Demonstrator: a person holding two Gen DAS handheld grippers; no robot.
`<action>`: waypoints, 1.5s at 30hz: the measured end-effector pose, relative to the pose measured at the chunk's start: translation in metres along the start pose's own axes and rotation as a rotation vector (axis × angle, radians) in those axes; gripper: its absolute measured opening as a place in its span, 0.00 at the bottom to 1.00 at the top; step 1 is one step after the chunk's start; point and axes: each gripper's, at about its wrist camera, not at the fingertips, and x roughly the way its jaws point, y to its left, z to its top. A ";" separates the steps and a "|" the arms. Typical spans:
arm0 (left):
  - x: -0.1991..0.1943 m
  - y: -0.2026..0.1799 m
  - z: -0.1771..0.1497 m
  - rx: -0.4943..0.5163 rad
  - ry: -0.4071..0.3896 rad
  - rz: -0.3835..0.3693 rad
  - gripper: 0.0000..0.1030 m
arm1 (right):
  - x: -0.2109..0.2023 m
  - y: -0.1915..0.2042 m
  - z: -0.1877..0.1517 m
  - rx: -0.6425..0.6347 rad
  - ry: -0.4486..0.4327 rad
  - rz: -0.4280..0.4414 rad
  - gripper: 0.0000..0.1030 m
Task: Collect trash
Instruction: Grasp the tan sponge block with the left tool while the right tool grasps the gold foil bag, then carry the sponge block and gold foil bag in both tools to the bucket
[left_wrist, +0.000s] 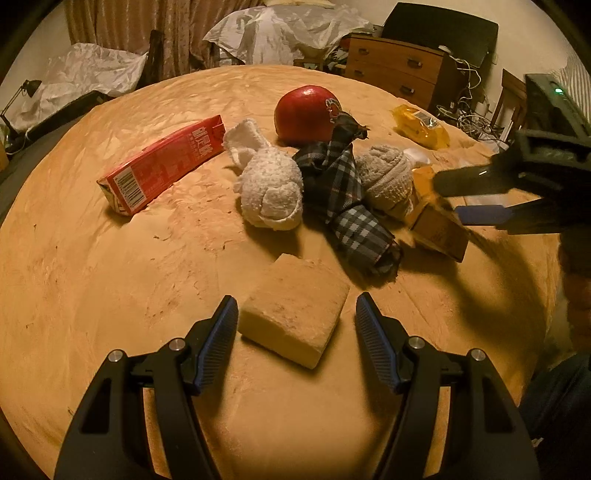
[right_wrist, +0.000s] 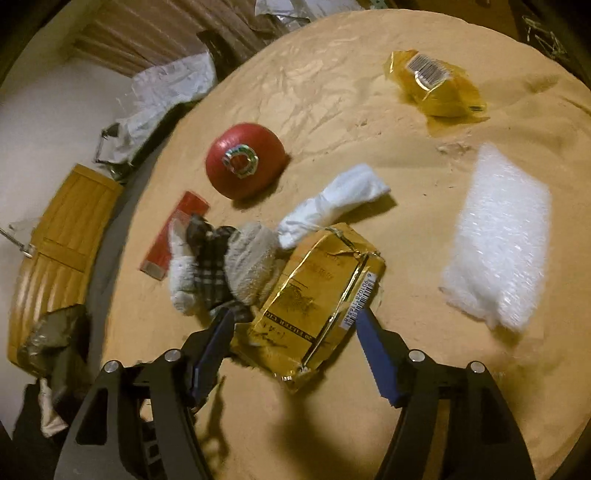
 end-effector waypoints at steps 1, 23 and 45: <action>0.001 0.000 0.001 0.001 0.000 0.003 0.62 | 0.003 -0.001 0.001 -0.002 -0.004 -0.016 0.68; -0.057 -0.035 -0.002 -0.101 -0.155 0.088 0.44 | -0.096 0.013 -0.073 -0.397 -0.205 -0.083 0.44; -0.202 -0.154 0.011 -0.145 -0.530 0.331 0.44 | -0.273 0.046 -0.151 -0.624 -0.655 -0.170 0.46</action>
